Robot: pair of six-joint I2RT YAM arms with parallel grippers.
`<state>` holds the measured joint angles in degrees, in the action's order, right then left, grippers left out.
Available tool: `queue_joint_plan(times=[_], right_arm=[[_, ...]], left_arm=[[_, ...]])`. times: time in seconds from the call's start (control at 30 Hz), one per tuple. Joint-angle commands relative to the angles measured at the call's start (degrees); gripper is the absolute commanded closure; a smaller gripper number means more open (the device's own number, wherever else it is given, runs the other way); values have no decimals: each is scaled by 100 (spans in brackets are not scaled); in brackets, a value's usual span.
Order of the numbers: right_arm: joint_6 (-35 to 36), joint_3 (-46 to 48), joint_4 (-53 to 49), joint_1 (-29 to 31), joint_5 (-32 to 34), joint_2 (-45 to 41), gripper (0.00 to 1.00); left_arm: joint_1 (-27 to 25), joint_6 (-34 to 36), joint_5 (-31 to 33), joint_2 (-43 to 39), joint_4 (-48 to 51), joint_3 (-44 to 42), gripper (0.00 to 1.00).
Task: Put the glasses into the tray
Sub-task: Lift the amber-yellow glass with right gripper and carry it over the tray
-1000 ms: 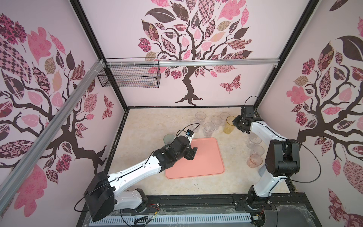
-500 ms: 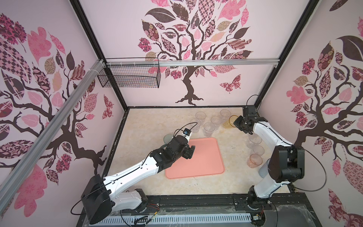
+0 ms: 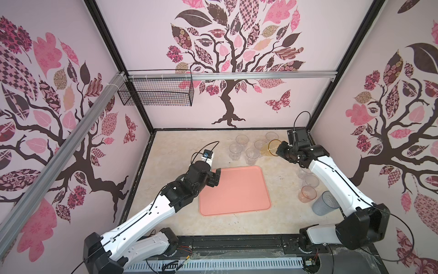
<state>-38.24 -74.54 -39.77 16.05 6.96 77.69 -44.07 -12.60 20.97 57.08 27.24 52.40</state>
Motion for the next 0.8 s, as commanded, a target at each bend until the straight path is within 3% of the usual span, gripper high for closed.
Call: queue_joint_plan(times=[0.0,0.37,0.43,0.63,0.77], right_arm=[[89,13,-482,542,196,-243,100],[-141,-209,-783,3009,798,458,100],[-104,-351,-834,3381,844,706,100],[23,-737,-898,4141,761,1408,100],[161,-959,-862,4385,596,1783,100]], left_arm=[[57,-6,352,-285,519,183,21],[475,-463,460,-1045,1422,-225,21],[779,-595,201,-1166,1566,-315,21],[2324,-1136,-1283,-1413,1791,-519,22],[2603,-1348,-1339,-1263,2008,-381,22]])
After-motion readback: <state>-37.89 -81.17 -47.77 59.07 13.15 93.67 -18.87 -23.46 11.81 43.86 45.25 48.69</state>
